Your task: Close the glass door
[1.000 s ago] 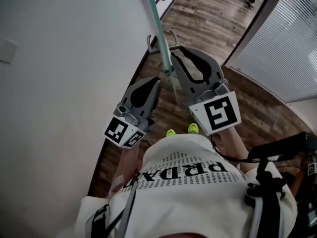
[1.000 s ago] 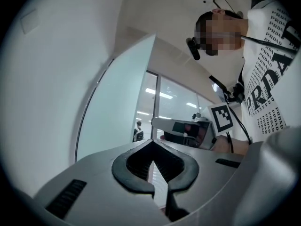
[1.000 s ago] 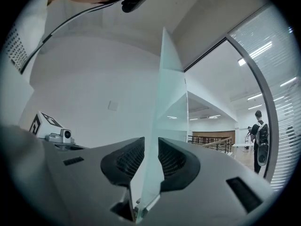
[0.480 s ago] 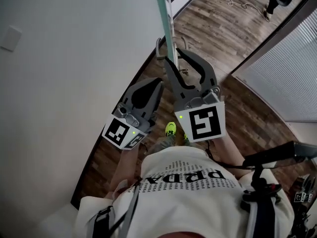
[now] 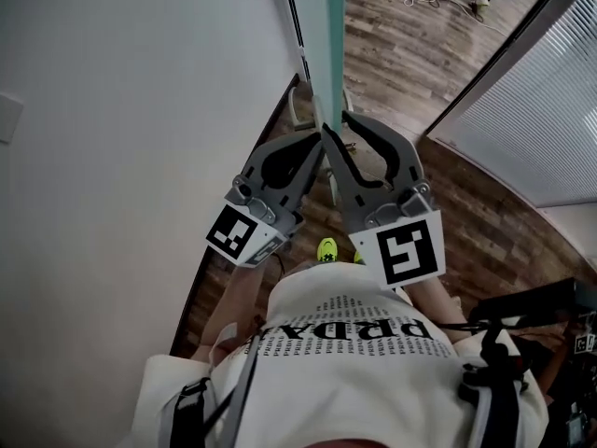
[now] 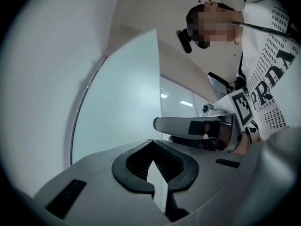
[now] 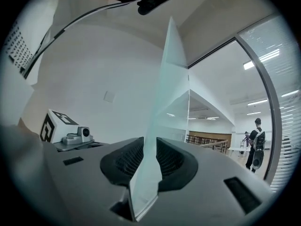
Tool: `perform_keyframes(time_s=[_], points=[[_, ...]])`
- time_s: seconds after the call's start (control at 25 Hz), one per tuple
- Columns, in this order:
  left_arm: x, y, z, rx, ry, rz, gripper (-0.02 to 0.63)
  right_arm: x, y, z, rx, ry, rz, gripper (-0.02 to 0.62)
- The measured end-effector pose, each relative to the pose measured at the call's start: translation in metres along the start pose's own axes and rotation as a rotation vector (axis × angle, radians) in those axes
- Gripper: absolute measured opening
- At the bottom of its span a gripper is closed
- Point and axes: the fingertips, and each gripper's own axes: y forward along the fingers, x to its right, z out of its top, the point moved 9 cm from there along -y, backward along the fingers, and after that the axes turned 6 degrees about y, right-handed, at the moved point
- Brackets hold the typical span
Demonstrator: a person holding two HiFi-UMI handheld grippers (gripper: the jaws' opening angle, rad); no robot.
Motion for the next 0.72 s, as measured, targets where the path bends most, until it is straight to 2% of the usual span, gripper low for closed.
perform_keyframes(time_s=[0.28,0.4,0.48,0.56,0.72], points=[[-0.037,0.035,-0.008,0.000,-0.023,-0.100,-0.008,0.024,0.030,-0.002,-0.035,0.039,-0.047,0.074],[-0.049,0.072,-0.011,-0.016,-0.043,-0.130,-0.009,0.059,0.041,-0.001,-0.055,0.043,-0.070,0.074],[-0.044,0.103,0.000,-0.038,-0.050,-0.147,-0.009,0.090,0.036,0.010,-0.059,0.052,-0.081,0.074],[-0.030,0.116,0.009,-0.047,-0.046,-0.156,-0.009,0.101,0.022,0.016,-0.055,0.046,-0.090,0.072],[-0.013,0.097,-0.013,-0.036,-0.038,-0.172,-0.009,0.083,0.009,-0.002,-0.043,0.000,-0.108,0.064]])
